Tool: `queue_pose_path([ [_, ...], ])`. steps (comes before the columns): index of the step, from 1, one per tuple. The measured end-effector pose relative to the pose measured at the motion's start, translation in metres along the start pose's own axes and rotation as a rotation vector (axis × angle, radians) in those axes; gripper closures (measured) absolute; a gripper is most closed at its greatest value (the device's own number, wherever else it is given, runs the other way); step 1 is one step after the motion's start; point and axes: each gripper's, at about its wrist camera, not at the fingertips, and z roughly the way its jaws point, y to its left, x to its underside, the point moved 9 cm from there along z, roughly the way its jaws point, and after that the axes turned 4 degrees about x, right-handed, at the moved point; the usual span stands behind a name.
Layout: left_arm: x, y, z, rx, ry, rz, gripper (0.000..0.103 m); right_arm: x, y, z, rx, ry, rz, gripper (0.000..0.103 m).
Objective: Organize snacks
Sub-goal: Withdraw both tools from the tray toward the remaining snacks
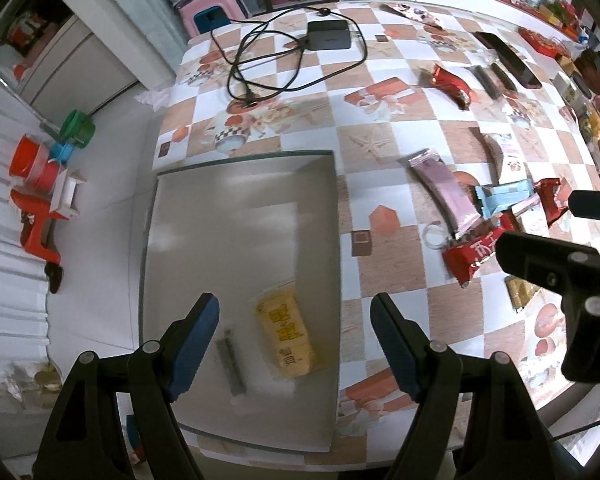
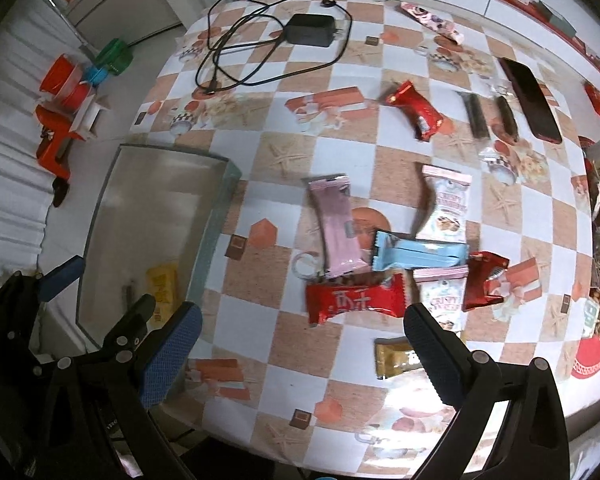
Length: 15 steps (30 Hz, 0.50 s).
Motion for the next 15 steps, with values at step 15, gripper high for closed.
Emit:
queue_pose_path([
  [15, -0.007, -0.034, 0.001, 0.011, 0.005, 0.052, 0.022, 0.008, -0.031, -0.006, 0.010, -0.002, 0.045, 0.002],
])
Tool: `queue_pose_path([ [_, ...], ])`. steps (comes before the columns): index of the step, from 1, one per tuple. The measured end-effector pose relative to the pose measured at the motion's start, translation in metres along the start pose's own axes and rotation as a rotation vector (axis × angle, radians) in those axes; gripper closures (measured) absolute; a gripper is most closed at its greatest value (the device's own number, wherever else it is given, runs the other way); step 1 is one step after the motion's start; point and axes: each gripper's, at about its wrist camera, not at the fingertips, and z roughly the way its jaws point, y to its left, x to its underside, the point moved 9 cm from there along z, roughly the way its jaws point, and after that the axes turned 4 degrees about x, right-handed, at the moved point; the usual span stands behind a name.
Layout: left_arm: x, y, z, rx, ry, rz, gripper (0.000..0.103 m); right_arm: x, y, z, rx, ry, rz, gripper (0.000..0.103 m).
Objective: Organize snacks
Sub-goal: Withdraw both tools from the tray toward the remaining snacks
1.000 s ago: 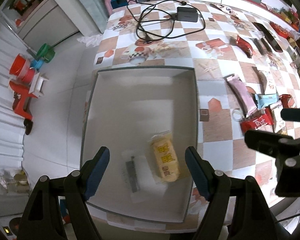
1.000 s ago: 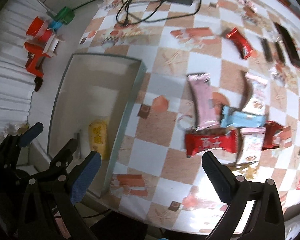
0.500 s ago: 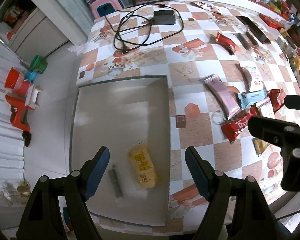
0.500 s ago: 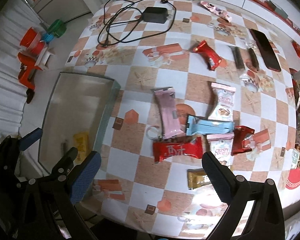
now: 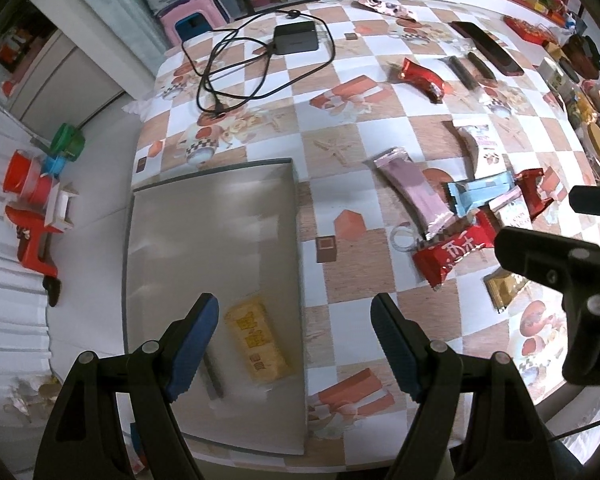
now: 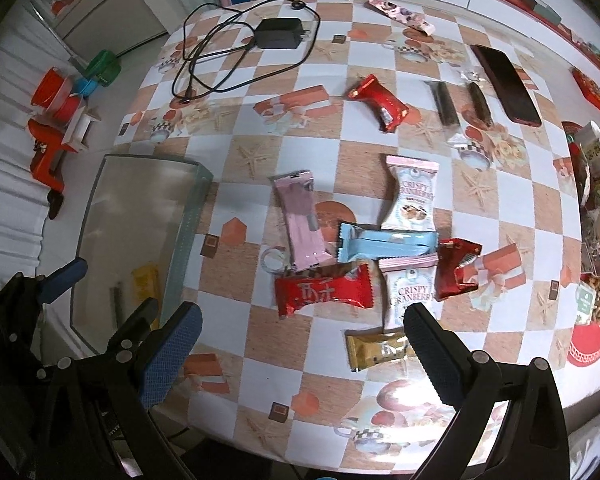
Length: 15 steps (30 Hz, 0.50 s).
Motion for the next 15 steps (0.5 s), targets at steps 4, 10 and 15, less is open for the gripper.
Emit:
queue_pose_path([
  [4, -0.002, -0.009, 0.001, 0.002, 0.002, 0.018, 0.022, 0.002, -0.010, 0.001, 0.001, 0.005, 0.019, 0.002],
  [10, -0.004, -0.019, 0.006, 0.013, 0.021, 0.038, 0.021, 0.006, -0.023, 0.004, 0.002, 0.016, 0.046, 0.002],
  [15, 0.001, -0.027, 0.023, 0.060, 0.090, 0.018, 0.021, 0.019, -0.051, 0.020, 0.005, 0.071, 0.126, 0.002],
])
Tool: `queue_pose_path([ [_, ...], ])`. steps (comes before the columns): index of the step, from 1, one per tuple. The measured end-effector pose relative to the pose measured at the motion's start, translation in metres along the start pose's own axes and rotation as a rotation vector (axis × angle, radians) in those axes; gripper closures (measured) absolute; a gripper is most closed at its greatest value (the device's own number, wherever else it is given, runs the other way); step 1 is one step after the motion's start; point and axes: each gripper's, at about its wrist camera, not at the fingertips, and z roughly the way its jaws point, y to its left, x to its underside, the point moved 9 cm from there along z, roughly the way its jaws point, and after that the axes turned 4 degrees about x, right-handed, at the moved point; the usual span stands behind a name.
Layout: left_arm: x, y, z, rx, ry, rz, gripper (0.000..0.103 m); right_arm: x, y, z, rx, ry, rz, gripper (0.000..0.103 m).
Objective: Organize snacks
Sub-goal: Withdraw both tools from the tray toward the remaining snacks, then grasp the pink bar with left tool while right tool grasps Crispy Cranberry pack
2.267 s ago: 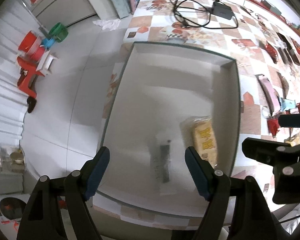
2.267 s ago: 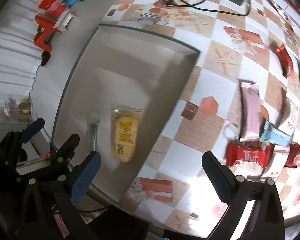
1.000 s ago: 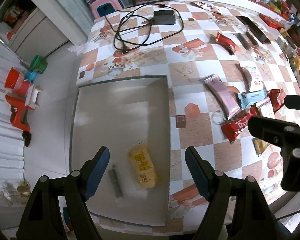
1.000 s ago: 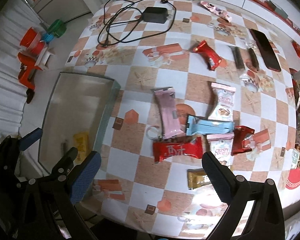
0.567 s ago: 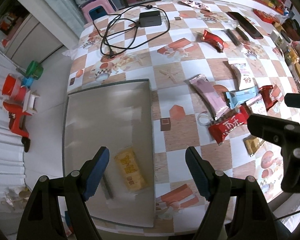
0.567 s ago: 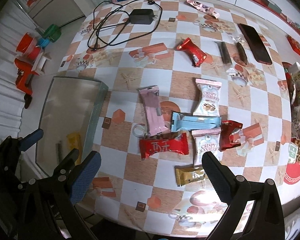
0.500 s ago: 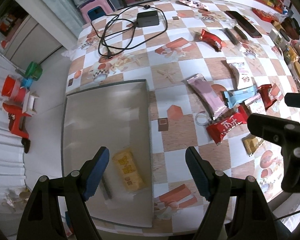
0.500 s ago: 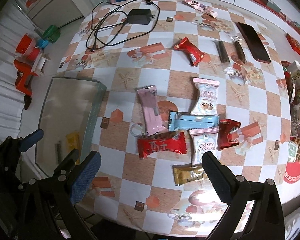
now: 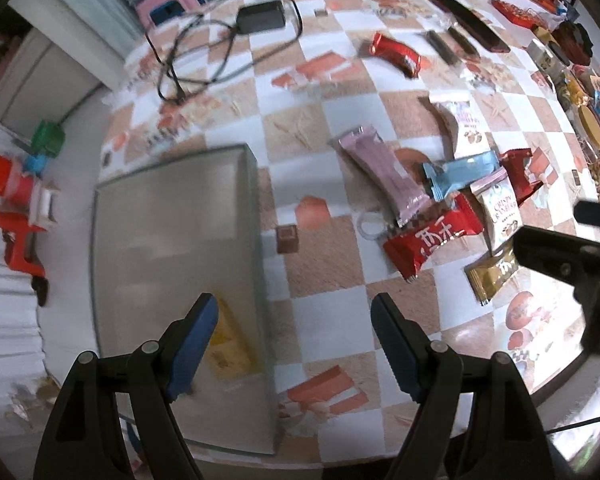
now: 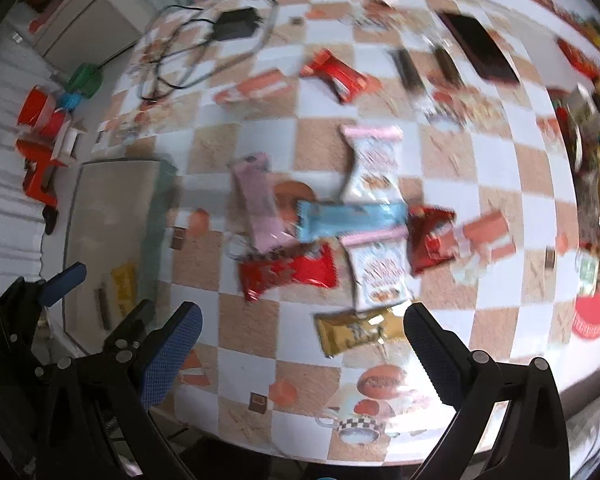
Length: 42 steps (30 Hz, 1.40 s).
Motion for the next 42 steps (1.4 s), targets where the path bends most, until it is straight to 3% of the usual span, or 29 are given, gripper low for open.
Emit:
queue_pose_path([
  [9, -0.026, -0.028, 0.036, 0.091, 0.091, -0.057, 0.021, 0.043, -0.077, 0.031, 0.073, 0.117, 0.155, 0.002],
  [14, -0.051, -0.043, 0.054, 0.105, 0.108, -0.082, 0.021, 0.058, -0.095, 0.035, 0.077, 0.137, 0.180, 0.002],
  [18, -0.068, -0.045, 0.074, 0.120, 0.141, -0.158, 0.021, 0.063, -0.101, 0.041, 0.075, 0.151, 0.178, 0.002],
  [28, -0.090, -0.050, 0.097, 0.112, 0.165, -0.209, 0.021, 0.035, -0.074, 0.068, 0.048, 0.174, 0.076, 0.002],
  [35, -0.081, -0.043, 0.102, 0.113, 0.179, -0.227, 0.021, 0.005, -0.062, 0.093, 0.051, 0.195, 0.035, 0.002],
  [42, -0.085, -0.036, 0.114, 0.121, 0.170, -0.205, 0.015, -0.009, -0.067, 0.104, 0.146, 0.189, 0.005, 0.000],
])
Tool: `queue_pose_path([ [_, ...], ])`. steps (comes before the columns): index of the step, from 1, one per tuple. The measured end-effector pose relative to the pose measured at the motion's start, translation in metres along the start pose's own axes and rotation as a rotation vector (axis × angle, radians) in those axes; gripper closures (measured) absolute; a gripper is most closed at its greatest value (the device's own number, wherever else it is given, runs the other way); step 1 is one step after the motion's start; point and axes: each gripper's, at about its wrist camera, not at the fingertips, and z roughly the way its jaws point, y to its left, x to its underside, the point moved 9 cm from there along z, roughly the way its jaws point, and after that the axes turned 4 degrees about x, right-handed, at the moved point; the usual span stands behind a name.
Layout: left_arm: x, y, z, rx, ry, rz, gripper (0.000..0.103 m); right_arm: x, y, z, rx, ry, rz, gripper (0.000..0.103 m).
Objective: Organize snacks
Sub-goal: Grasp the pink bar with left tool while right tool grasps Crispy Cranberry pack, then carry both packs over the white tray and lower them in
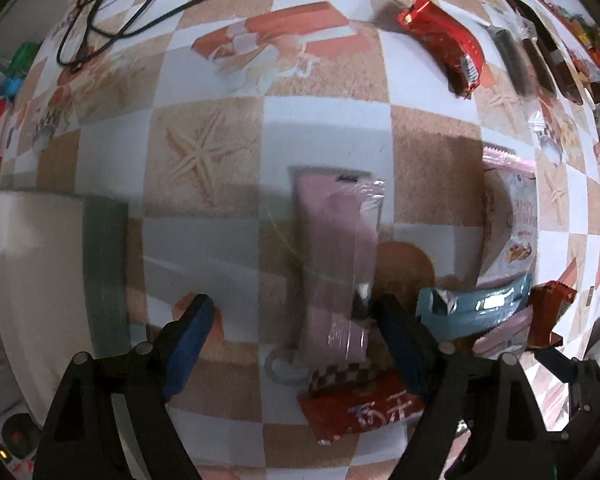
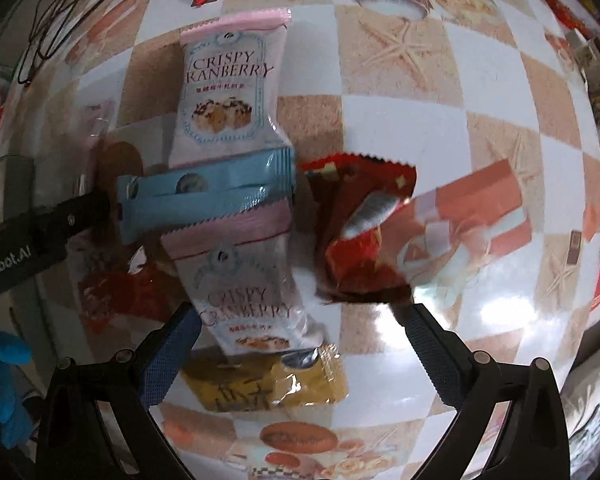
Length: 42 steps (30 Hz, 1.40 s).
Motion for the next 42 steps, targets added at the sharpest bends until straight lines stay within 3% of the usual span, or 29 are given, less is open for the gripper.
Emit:
queue_pose_path([
  [5, -0.006, -0.013, 0.002, -0.011, -0.018, 0.040, 0.015, -0.013, 0.002, 0.005, 0.013, 0.046, 0.001, 0.000],
  [7, -0.006, -0.016, 0.001, -0.010, -0.022, 0.058, 0.020, -0.015, 0.002, 0.003, -0.006, 0.056, 0.021, 0.000],
  [10, -0.005, -0.025, -0.004, 0.014, -0.029, 0.067, 0.038, -0.021, 0.001, -0.007, -0.047, 0.023, 0.055, 0.009],
  [12, -0.004, -0.028, -0.009, 0.014, -0.045, 0.095, 0.059, -0.021, 0.002, -0.017, -0.042, -0.006, 0.032, 0.035],
  [13, 0.000, -0.029, -0.015, 0.018, -0.046, 0.107, 0.078, -0.020, 0.005, -0.021, -0.042, -0.014, 0.023, 0.043],
  [14, 0.001, -0.030, -0.016, 0.025, -0.038, 0.116, 0.078, -0.021, 0.007, -0.024, -0.051, -0.019, 0.016, 0.057],
  [15, 0.004, -0.031, -0.017, 0.041, -0.031, 0.115, 0.078, -0.021, 0.007, -0.027, -0.077, -0.019, 0.024, 0.059],
  [21, 0.032, -0.029, -0.040, 0.048, -0.077, 0.161, 0.078, -0.006, 0.000, -0.040, -0.194, -0.015, 0.097, 0.060],
  [35, 0.108, -0.036, -0.103, 0.056, -0.163, 0.254, 0.078, 0.050, -0.015, -0.080, -0.250, -0.058, 0.143, 0.059],
  [42, 0.095, 0.006, -0.120, 0.068, -0.204, 0.212, 0.078, 0.057, -0.009, -0.081, -0.251, -0.074, 0.132, 0.059],
])
